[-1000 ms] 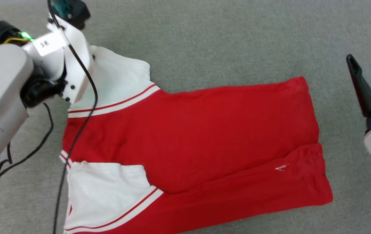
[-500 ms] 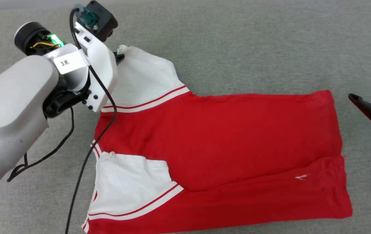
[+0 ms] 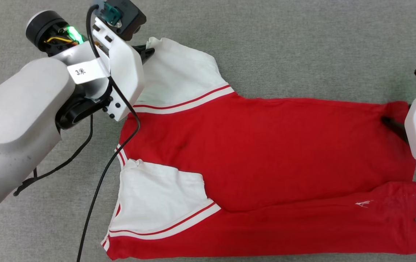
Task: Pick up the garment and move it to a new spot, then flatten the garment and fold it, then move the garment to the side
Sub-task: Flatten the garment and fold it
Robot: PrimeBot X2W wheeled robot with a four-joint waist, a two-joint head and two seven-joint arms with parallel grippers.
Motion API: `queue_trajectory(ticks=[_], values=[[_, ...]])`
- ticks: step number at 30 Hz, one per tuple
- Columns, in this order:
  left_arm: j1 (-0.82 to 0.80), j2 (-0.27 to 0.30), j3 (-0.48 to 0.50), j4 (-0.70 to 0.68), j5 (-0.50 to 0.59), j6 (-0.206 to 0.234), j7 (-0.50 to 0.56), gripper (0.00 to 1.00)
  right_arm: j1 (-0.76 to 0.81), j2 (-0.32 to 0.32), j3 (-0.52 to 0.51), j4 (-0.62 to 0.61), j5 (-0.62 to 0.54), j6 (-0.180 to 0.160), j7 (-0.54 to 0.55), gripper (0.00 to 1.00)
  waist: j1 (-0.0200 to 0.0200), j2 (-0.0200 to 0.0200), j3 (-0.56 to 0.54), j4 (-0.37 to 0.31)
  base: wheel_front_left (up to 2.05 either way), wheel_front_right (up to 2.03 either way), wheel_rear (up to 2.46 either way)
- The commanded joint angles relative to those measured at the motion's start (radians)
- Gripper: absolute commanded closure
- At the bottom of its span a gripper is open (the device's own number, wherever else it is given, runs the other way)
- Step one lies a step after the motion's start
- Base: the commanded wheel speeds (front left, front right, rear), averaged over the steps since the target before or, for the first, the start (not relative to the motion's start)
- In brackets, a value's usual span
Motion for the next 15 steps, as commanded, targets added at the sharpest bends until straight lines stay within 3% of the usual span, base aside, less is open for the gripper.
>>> queue_trajectory(ticks=[1,2,3,15], values=[[-0.014,-0.006,0.004,0.002,0.006,-0.001,-0.009,1.00,0.000,0.010,0.037,0.042,0.000,-0.001,-0.018,0.00,0.0000,0.0000,0.007,0.007,0.00,0.00,0.00],[-0.014,-0.008,0.005,0.005,0.004,-0.002,-0.015,1.00,0.011,0.015,0.067,0.082,0.013,-0.001,-0.027,0.00,0.0000,0.0000,0.008,0.010,0.00,0.00,0.00],[-0.007,-0.007,0.004,0.013,0.000,-0.004,-0.025,1.00,0.003,0.019,0.103,0.109,0.031,-0.001,-0.073,1.00,0.0000,0.0000,0.004,0.009,0.00,0.00,0.00],[0.125,0.026,0.003,0.020,-0.044,0.012,-0.107,1.00,0.001,-0.016,0.124,0.085,0.065,-0.001,-0.375,1.00,0.0000,0.0000,-0.133,-0.005,0.00,0.00,0.00]])
